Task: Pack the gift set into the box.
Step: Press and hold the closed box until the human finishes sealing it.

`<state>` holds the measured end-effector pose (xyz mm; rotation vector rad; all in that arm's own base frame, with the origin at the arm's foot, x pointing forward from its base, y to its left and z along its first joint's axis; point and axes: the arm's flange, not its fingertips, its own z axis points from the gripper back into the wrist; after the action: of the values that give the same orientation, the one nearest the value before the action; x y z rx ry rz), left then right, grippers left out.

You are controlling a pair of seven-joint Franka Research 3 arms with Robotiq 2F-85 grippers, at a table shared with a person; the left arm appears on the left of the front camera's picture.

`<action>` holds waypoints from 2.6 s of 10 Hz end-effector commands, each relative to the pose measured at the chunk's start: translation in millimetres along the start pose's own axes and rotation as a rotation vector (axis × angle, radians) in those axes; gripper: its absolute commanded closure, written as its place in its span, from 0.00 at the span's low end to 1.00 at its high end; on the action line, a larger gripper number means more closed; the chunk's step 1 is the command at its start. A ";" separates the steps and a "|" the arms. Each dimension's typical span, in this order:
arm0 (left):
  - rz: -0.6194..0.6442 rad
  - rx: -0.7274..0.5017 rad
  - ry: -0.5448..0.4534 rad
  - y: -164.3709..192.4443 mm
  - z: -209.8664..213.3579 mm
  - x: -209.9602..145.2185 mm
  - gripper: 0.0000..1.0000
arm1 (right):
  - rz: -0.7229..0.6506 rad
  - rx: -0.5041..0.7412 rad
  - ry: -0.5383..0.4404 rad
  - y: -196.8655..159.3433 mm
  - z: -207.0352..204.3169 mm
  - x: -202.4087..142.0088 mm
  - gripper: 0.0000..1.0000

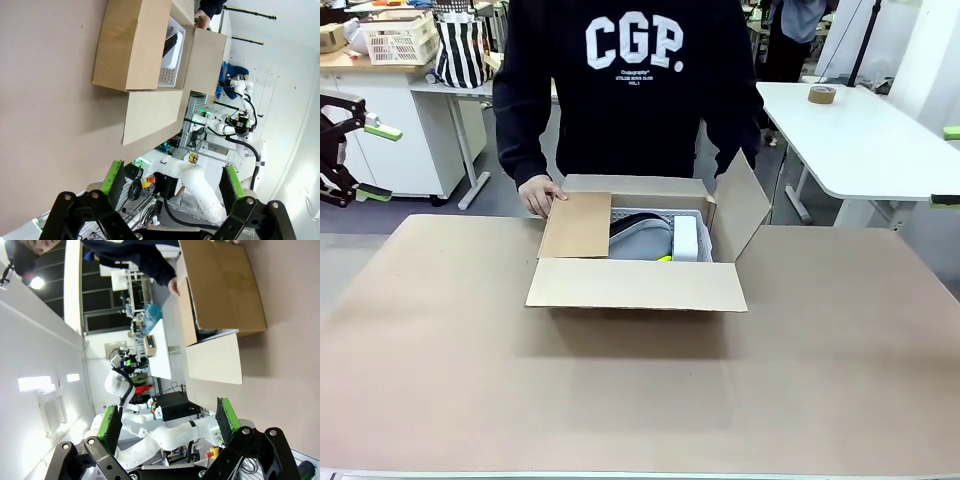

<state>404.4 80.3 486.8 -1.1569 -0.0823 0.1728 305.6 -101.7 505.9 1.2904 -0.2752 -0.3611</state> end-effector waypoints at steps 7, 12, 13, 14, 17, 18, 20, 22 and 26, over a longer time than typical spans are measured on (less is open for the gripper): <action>0.005 -0.020 -0.003 -0.6 -0.7 -3.7 0.00 | 0.025 0.024 -0.004 0.3 -2.5 1.6 0.00; 0.005 -0.020 -0.003 -0.6 -0.7 -3.7 0.00 | 0.025 0.024 -0.004 0.3 -2.5 1.6 0.00; 0.005 -0.020 -0.003 -0.6 -0.7 -3.7 0.00 | 0.025 0.024 -0.004 0.3 -2.5 1.6 0.00; 0.005 -0.020 -0.003 -0.6 -0.7 -3.7 0.00 | 0.025 0.024 -0.004 0.3 -2.5 1.6 0.00; 0.005 -0.020 -0.003 -0.6 -0.7 -3.7 0.00 | 0.025 0.024 -0.004 0.3 -2.5 1.6 0.00; 0.005 -0.020 -0.003 -0.6 -0.7 -3.7 0.00 | 0.025 0.024 -0.004 0.3 -2.5 1.6 0.00; 0.005 -0.020 -0.003 -0.6 -0.7 -3.7 0.00 | 0.025 0.024 -0.004 0.3 -2.5 1.6 0.00; 0.005 -0.020 -0.003 -0.6 -0.7 -3.7 0.00 | 0.025 0.024 -0.004 0.3 -2.5 1.6 0.00; 0.005 -0.020 -0.003 -0.6 -0.7 -3.7 0.00 | 0.025 0.024 -0.004 0.3 -2.5 1.6 0.00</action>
<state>404.4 80.4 486.8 -1.1569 -0.0824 0.1730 304.9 -102.2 505.7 1.2918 -0.2740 -0.3597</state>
